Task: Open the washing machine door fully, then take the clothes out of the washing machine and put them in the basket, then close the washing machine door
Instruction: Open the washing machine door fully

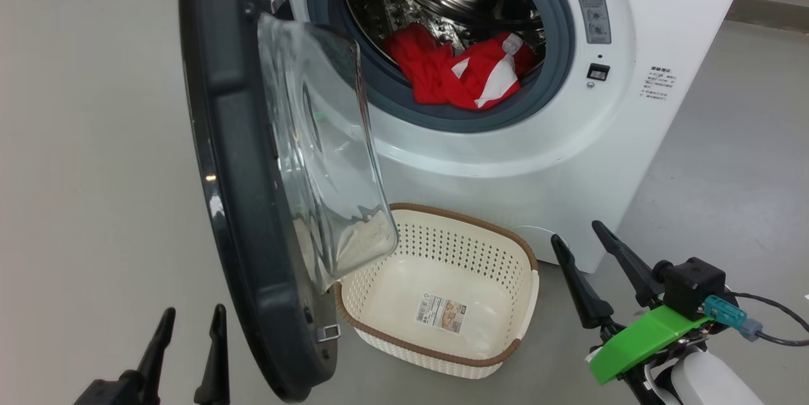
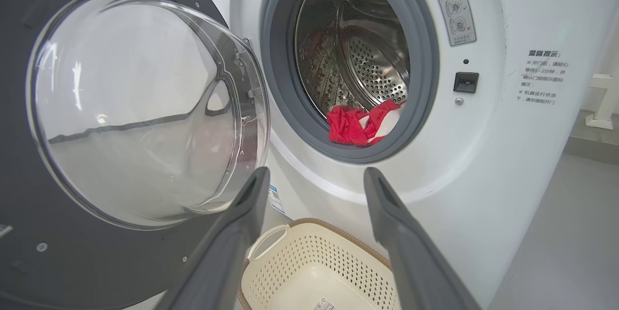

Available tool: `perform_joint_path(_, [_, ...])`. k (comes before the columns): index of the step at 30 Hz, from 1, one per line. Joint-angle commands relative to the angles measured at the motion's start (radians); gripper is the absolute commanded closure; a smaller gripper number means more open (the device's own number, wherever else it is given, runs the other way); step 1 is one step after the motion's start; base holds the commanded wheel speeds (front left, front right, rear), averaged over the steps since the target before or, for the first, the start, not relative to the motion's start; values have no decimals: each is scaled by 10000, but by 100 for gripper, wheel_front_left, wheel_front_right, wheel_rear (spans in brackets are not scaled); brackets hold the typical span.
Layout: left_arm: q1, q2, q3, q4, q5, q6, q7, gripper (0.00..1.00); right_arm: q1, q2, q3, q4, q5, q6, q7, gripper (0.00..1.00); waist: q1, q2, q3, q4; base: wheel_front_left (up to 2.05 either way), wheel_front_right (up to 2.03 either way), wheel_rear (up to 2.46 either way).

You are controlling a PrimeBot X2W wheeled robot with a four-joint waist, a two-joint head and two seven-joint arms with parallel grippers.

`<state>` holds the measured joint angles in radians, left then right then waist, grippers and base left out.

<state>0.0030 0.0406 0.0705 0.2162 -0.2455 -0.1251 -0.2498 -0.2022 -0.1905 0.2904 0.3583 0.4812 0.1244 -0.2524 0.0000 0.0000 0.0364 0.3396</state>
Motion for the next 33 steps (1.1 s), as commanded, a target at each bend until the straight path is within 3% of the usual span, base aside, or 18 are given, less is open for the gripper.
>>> perform_joint_path(1, [-131,99,323,-252,126,-56,-120,0,80,80,-131,-357,-222,63,-93,0,0,0,-21,3,0,0,0])
perform_joint_path(20, [-154,97,418,-279,-35,-56,-120,0,581,293,-556,32,-964,63,-93,0,0,0,-106,38,0,0,0])
perform_joint_path(21, [-182,97,502,-364,-52,-56,-120,5,585,295,-573,26,-985,63,-93,0,0,0,-114,35,0,0,0])
perform_joint_path(22, [-218,97,648,-479,-86,-56,-120,81,589,296,-592,17,-1009,63,-93,0,0,0,-125,36,0,0,0])
perform_joint_path(23, [-259,97,823,-625,-113,-56,-120,100,592,300,-604,7,-1027,63,-93,0,0,0,-129,36,0,0,0])
perform_joint_path(29, [-642,97,1760,-2608,-323,33,-120,100,586,290,-624,-84,-1102,63,-93,0,0,0,-132,53,0,0,0])
perform_joint_path(33, [-763,97,1539,-4510,-589,97,-120,100,579,273,-666,-144,-1126,63,-93,0,0,0,-133,58,0,0,0])
